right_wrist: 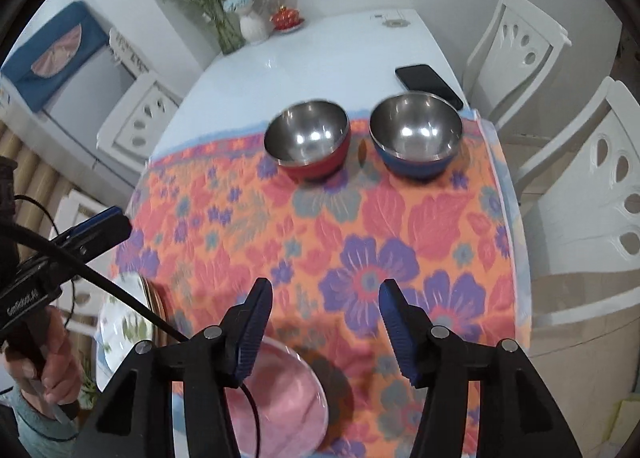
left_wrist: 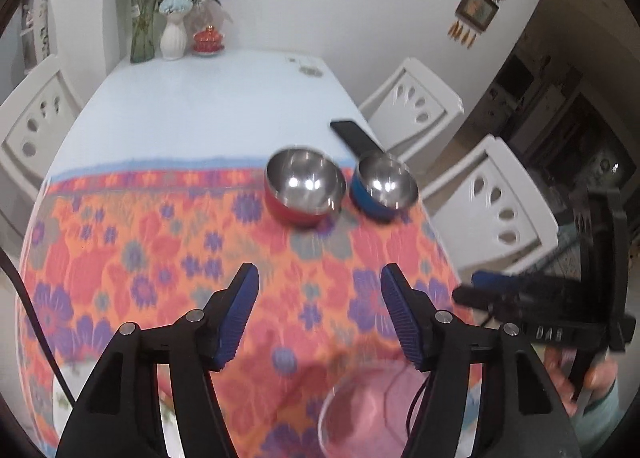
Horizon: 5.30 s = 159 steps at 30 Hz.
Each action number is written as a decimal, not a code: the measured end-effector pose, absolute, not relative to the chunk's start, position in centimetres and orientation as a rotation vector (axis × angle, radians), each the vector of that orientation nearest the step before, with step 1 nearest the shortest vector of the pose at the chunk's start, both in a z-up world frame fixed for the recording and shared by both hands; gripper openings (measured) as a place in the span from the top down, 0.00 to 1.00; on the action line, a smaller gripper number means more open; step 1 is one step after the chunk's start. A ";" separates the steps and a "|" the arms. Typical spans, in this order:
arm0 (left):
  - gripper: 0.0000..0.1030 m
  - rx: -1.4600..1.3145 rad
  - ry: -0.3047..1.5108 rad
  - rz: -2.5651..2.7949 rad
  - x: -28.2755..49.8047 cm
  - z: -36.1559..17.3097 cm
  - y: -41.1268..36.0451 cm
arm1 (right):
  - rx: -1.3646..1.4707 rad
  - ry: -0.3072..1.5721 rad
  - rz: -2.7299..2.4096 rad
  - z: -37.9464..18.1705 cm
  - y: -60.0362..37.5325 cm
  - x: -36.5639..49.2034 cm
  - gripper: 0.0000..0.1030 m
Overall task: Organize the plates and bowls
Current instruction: 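Open both grippers and move them to the red steel bowl, then grasp the red steel bowl rim with both grippers and lift, then carry the red steel bowl over the pink bowl and lower it inside, then open both grippers and move them to the blue steel bowl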
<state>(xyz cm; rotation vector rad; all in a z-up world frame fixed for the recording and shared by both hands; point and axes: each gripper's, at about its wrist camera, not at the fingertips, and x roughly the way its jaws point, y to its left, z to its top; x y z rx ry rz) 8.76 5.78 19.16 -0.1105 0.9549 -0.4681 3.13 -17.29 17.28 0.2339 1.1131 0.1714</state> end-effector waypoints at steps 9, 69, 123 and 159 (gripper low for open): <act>0.42 -0.213 1.057 -0.450 19.4 14.2 4.8 | 0.577 1.147 0.169 12.8 -19.0 10.8 0.48; 0.82 -0.275 0.923 -0.535 3.2 20.7 6.0 | 0.393 1.074 0.188 21.6 -12.7 -1.6 0.70; 0.70 0.075 1.115 -0.322 -4.6 8.5 4.8 | 0.439 1.363 0.097 8.4 -11.7 -10.3 0.71; 0.32 -0.160 1.004 -0.555 13.8 18.6 -1.2 | 0.678 1.112 0.048 17.6 -25.4 4.1 0.53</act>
